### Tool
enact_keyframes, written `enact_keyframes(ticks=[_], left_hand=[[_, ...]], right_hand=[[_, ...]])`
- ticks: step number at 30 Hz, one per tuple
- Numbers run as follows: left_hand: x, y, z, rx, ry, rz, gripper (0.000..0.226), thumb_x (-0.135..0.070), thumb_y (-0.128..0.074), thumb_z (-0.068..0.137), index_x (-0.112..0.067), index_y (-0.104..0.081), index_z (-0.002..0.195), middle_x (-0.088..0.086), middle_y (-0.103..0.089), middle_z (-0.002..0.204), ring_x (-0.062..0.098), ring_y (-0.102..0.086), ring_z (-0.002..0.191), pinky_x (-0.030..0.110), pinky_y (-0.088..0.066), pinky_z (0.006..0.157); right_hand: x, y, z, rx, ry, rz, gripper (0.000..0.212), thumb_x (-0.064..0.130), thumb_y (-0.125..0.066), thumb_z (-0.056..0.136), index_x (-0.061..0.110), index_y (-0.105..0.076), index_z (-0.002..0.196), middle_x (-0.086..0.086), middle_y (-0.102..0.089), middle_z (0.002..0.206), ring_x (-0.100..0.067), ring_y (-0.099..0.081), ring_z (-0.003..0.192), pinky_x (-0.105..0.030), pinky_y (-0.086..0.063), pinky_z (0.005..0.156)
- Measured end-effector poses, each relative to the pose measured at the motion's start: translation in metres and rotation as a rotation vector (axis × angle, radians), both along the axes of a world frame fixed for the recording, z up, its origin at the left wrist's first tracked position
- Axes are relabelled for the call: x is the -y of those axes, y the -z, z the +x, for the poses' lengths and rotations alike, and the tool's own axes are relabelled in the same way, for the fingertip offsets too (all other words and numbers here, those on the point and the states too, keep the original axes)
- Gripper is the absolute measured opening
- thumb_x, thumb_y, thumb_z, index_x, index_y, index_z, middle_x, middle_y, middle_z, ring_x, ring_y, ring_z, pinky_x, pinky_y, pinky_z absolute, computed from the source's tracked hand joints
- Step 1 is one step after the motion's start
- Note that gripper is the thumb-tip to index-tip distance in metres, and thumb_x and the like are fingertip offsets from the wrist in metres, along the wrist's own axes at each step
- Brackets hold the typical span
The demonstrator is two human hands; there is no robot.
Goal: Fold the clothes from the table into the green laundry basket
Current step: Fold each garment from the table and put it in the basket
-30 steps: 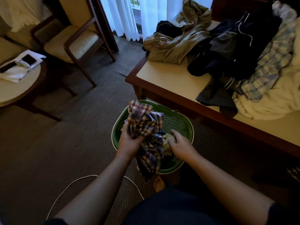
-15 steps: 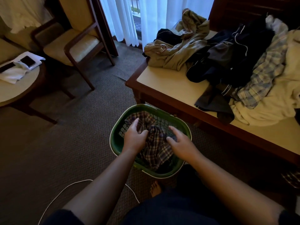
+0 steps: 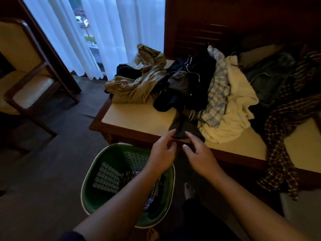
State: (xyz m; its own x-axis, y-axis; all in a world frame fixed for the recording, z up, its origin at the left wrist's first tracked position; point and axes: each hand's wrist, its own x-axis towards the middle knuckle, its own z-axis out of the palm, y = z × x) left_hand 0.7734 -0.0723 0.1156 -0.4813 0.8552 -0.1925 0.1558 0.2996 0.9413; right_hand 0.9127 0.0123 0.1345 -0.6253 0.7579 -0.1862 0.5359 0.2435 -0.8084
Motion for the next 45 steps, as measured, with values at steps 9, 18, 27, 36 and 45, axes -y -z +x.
enact_keyframes(ticks=[9,18,27,36,45], left_hand=[[-0.141,-0.023,0.013,-0.017,0.052,0.055,0.053,-0.024,-0.056,0.105,-0.039,-0.044,0.154,-0.002,-0.059,0.143,0.003,-0.064,0.119,0.023,-0.057,0.081],[-0.217,-0.022,0.014,0.029,-0.008,-0.03,0.039,-0.019,-0.052,0.107,-0.044,-0.055,0.136,-0.011,-0.069,0.118,0.018,-0.077,0.092,0.058,-0.062,0.084],[-0.243,-0.047,0.011,0.854,-0.071,0.016,0.072,-0.072,-0.042,0.096,-0.021,-0.057,0.145,0.015,-0.071,0.132,0.03,-0.07,0.119,0.054,-0.054,0.1],[-0.284,-0.081,0.014,0.737,-0.062,0.215,0.027,0.008,-0.065,0.087,-0.006,-0.073,0.109,0.023,-0.073,0.105,0.031,-0.075,0.088,0.043,-0.064,0.078],[-0.276,-0.098,-0.008,0.571,0.103,0.304,0.072,0.001,-0.083,0.06,-0.025,-0.071,0.126,0.006,-0.076,0.102,0.024,-0.075,0.093,0.037,-0.062,0.076]], right_hand=[[-0.147,-0.012,0.012,-0.039,0.253,0.134,0.058,0.038,-0.059,0.101,0.02,-0.041,0.154,0.001,-0.046,0.154,-0.015,-0.045,0.14,-0.022,-0.039,0.106],[-0.258,0.031,-0.015,0.025,0.122,-0.082,0.063,0.036,-0.066,0.097,0.02,-0.038,0.151,0.0,-0.056,0.138,-0.022,-0.055,0.125,-0.034,-0.045,0.099],[-0.275,-0.037,-0.002,-0.387,-0.091,-0.4,0.03,0.023,-0.058,0.085,0.003,-0.078,0.092,-0.034,-0.071,0.093,-0.053,-0.067,0.087,-0.061,-0.058,0.079],[-0.303,-0.028,0.037,-0.459,0.059,0.193,0.019,0.018,-0.063,0.089,0.013,-0.072,0.105,0.005,-0.066,0.11,-0.018,-0.064,0.105,-0.05,-0.053,0.091],[-0.322,-0.017,0.044,-0.558,-0.136,-0.3,0.051,0.047,-0.086,0.066,0.035,-0.077,0.115,0.002,-0.075,0.118,-0.013,-0.069,0.112,-0.042,-0.052,0.097]])
